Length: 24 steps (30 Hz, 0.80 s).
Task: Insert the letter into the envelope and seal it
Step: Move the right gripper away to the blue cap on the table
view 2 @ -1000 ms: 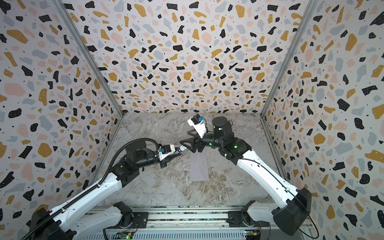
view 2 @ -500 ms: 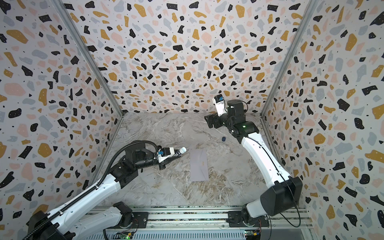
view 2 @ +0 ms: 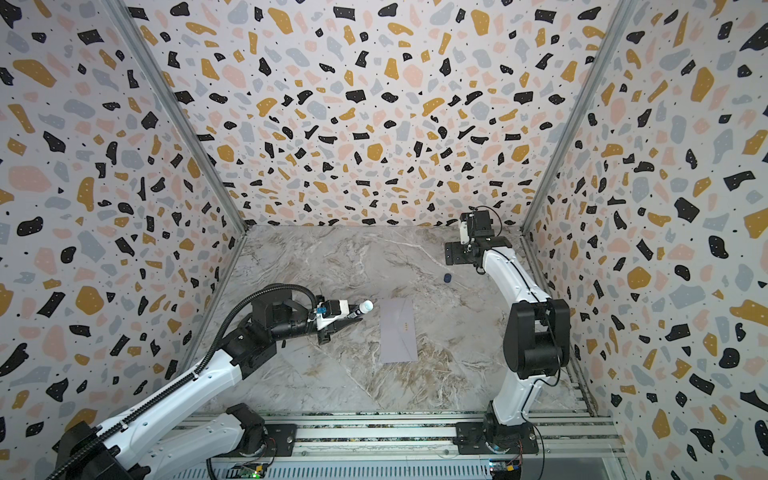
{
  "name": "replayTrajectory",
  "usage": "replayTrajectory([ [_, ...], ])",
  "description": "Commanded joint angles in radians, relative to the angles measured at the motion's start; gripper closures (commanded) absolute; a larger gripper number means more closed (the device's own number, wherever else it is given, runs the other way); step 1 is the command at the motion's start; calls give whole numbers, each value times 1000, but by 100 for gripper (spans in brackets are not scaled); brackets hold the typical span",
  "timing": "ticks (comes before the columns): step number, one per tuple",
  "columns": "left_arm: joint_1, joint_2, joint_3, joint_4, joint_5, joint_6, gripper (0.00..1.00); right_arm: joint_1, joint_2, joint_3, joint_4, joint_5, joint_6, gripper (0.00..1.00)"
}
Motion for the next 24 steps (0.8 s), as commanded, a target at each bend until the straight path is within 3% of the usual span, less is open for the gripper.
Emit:
replayTrajectory([
  [1, -2, -15, -8, 51, 32, 2, 95, 3, 17, 13, 12, 44, 31, 10],
  [8, -2, -13, -10, 50, 37, 2, 94, 1, 108, 37, 30, 58, 47, 21],
  [15, -2, -8, -10, 48, 39, 2, 94, 6, 187, 82, 11, 29, 47, 25],
  [24, -2, 0, -7, 47, 44, 1, 94, 55, 263, 130, -16, 80, 25, 32],
])
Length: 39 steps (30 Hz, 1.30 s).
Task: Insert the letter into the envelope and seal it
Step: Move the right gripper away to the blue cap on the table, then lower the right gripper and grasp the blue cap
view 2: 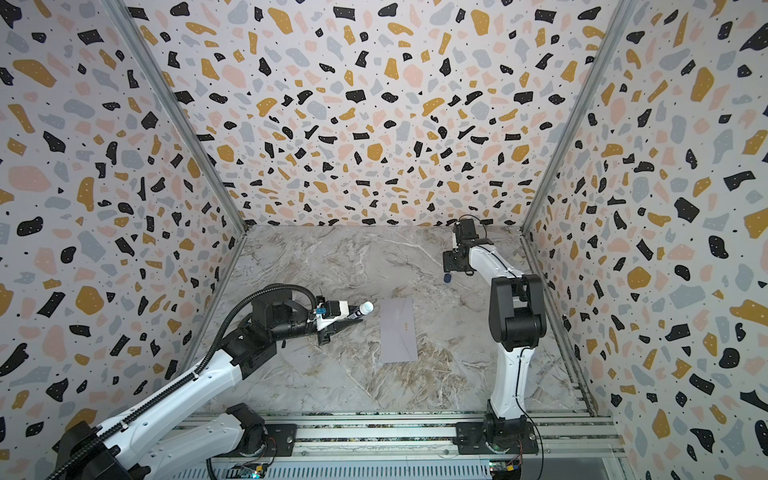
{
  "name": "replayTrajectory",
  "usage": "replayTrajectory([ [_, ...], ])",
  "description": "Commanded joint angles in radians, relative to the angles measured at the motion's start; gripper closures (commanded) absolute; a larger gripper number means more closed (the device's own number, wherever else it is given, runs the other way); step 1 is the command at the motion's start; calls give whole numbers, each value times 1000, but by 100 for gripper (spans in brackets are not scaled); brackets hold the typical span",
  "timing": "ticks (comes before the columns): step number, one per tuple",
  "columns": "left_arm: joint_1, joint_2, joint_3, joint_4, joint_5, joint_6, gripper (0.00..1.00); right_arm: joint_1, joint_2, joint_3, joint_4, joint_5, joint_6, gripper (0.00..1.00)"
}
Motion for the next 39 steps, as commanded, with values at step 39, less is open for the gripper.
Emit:
replayTrajectory([
  [39, 0, 23, 3, 14, 25, 27, 93, 40, 130, 71, -53, 62, -14, 69],
])
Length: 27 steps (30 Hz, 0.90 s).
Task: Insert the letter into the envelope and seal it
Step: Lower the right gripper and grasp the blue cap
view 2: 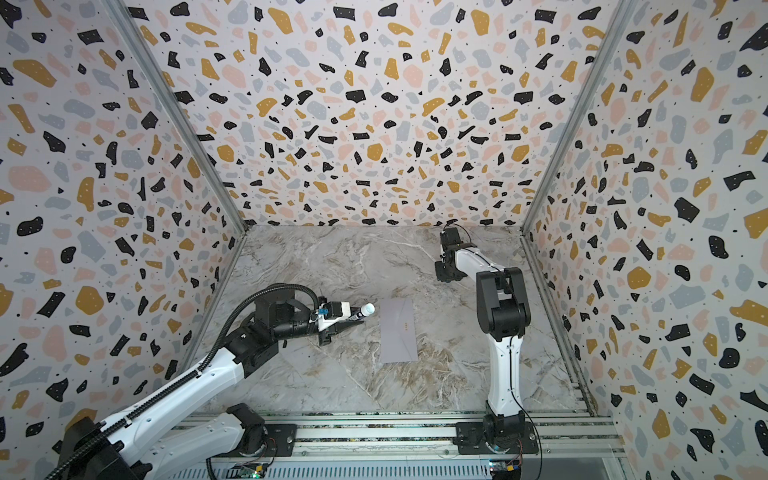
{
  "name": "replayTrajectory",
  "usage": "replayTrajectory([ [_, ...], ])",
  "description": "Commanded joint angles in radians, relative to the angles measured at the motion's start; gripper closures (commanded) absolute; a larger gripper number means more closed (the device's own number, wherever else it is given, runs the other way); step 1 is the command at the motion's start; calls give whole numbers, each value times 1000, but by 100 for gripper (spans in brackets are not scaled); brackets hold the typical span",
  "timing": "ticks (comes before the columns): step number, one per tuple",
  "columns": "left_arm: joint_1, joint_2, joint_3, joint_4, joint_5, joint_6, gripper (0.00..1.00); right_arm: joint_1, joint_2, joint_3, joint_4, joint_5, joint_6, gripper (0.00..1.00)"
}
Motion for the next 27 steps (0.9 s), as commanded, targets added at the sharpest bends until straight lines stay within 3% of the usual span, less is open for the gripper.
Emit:
replayTrajectory([
  [1, 0, 1, 5, 18, 12, 11, 93, -3, -6, 29, -22, 8, -1, 69],
  [18, 0, 8, 8, 14, 23, 12, 93, 0, -102, 13, -37, -15, -1, 77],
  [27, 0, 7, 6, 13, 50, 23, 95, 19, -364, -81, -2, -207, 23, 78],
])
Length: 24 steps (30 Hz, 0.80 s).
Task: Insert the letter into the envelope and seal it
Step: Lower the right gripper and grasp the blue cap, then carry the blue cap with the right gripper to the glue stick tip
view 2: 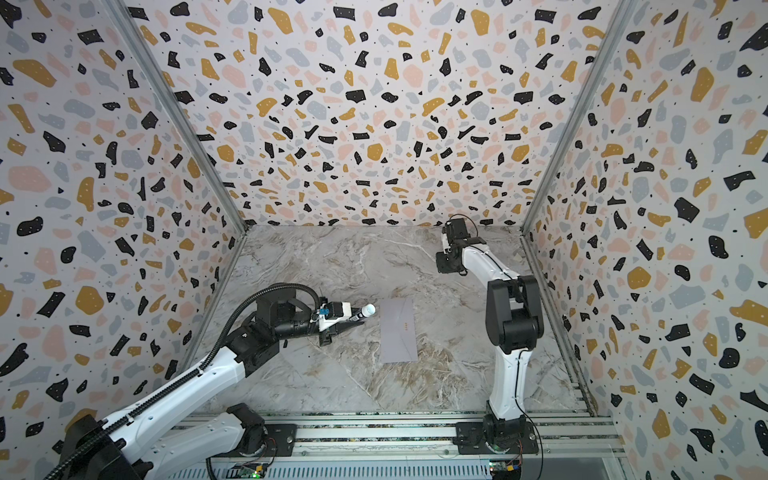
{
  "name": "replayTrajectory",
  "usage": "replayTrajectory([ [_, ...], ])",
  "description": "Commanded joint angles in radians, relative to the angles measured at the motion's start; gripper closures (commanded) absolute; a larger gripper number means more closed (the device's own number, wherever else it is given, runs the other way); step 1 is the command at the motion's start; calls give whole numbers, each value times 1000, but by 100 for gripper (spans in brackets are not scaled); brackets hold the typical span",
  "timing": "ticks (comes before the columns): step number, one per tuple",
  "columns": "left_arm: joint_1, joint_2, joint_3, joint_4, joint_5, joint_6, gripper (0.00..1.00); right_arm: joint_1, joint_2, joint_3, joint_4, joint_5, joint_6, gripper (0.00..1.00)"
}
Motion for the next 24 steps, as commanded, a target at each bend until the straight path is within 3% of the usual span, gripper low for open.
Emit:
replayTrajectory([
  [1, 0, 0, 5, 17, 47, 23, 95, 20, -168, -40, 17, -110, 23, 78],
  [13, 0, -7, 1, 11, 104, 61, 96, 129, -563, -237, 112, -508, 25, 78],
  [24, 0, -1, 6, -12, 119, 78, 96, 261, -725, -270, 57, -717, -61, 78],
])
